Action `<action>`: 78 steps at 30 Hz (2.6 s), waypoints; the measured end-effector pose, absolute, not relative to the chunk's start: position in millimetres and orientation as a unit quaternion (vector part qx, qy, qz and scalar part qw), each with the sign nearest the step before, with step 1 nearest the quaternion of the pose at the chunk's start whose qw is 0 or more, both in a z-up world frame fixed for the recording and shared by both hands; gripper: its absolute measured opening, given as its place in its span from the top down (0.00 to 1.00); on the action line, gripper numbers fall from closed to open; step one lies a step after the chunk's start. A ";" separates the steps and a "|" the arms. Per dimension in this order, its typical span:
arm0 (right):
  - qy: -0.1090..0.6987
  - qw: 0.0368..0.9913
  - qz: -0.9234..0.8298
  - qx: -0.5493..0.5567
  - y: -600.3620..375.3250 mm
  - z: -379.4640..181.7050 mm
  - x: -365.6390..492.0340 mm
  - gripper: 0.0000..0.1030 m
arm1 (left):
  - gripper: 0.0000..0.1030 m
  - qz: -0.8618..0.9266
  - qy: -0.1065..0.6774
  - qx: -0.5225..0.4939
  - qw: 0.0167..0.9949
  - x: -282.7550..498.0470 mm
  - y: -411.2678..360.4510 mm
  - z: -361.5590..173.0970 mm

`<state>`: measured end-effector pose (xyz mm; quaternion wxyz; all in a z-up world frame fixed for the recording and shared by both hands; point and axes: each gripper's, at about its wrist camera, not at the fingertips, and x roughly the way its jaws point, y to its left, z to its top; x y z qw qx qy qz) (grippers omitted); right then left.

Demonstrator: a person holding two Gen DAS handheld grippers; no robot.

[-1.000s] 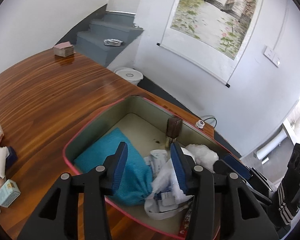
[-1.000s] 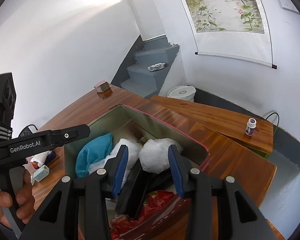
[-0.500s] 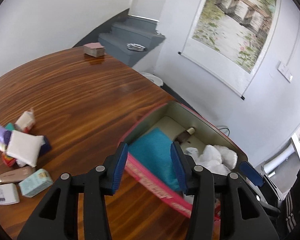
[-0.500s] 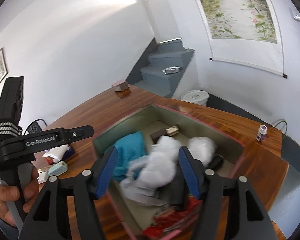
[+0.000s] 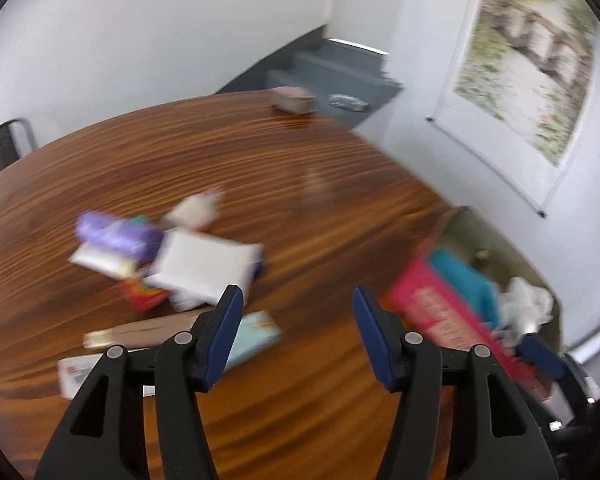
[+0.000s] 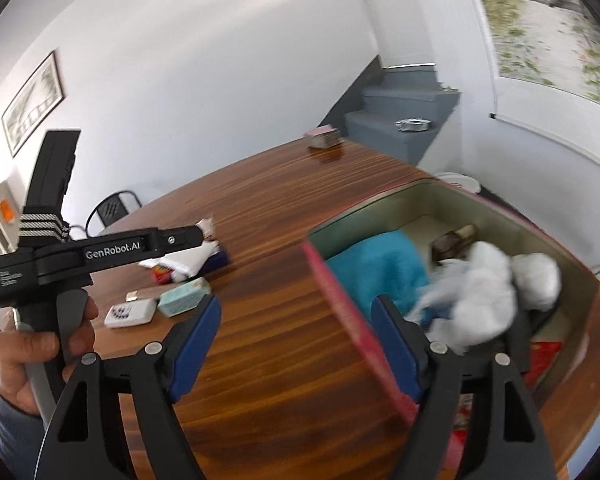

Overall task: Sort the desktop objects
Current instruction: 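Move both tools from the tin box back to the pile, then grasp the white remote control with the left tool while the right tool grasps the teal box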

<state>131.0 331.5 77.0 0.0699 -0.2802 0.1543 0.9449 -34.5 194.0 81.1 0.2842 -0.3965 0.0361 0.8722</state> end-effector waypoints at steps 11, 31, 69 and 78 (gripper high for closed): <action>0.144 0.035 0.935 -0.321 284.4 62.6 98.9 0.21 | 0.41 0.885 0.019 -0.419 0.202 -64.9 96.2 54.2; 0.153 0.019 0.922 -0.354 261.4 43.0 79.7 0.21 | 0.41 0.846 0.035 -0.451 0.281 -74.7 69.9 13.7; 0.074 -0.027 0.907 -0.414 219.6 19.8 -31.4 0.21 | 0.59 0.876 0.085 -0.397 0.260 -13.3 64.2 34.8; 0.045 -0.020 0.902 -0.429 210.1 7.4 -45.5 0.21 | 0.59 0.871 0.085 -0.407 0.262 -14.7 65.4 28.6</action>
